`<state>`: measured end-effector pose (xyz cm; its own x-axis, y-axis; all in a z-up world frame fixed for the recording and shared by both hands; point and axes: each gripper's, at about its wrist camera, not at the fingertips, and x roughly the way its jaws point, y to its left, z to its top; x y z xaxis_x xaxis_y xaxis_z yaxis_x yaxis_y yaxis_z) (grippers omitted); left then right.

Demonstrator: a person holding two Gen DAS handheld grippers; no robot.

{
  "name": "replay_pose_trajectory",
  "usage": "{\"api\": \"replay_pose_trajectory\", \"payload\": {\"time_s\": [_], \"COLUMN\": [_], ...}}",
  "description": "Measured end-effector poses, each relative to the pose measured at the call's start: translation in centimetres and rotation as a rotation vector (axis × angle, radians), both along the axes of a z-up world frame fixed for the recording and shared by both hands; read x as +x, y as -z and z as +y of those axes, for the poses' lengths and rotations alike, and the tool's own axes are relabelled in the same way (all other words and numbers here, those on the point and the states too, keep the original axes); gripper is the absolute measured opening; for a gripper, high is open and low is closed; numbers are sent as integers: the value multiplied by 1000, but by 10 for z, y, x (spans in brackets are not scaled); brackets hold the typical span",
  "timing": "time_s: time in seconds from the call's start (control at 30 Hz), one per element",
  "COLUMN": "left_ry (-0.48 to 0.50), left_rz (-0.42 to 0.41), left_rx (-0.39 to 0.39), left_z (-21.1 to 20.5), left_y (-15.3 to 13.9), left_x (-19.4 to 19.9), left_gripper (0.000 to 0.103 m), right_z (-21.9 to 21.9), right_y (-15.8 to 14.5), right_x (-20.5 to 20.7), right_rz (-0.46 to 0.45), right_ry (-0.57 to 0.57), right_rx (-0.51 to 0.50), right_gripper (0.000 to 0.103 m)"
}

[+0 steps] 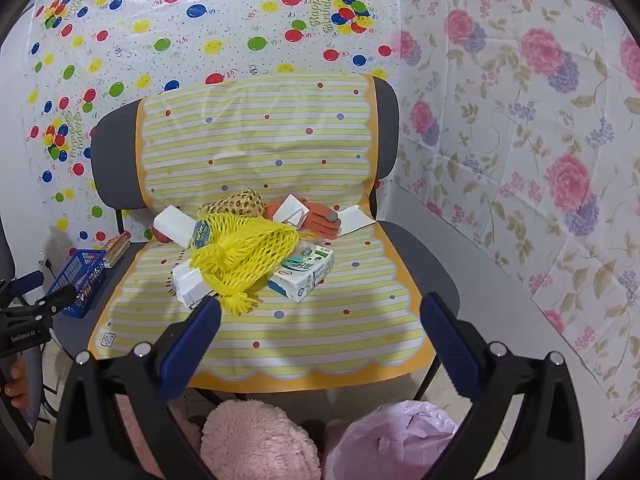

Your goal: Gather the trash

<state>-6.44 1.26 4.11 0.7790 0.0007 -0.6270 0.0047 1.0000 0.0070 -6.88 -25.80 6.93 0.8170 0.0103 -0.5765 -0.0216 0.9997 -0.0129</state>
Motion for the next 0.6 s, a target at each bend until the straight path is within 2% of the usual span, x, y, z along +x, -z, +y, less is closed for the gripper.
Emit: {"api": "replay_pose_trajectory", "payload": {"time_s": [0.6], "left_ry": [-1], "left_rz": [1], "left_rx": [-2], "left_z": [4], "left_y": [1], "left_x": [-1], "left_gripper": [97], "right_z": [3], "right_y": [1], "right_x": [-2], "right_rz": [1], "right_ry": [1], "right_rx": [2], "right_gripper": [97]}}
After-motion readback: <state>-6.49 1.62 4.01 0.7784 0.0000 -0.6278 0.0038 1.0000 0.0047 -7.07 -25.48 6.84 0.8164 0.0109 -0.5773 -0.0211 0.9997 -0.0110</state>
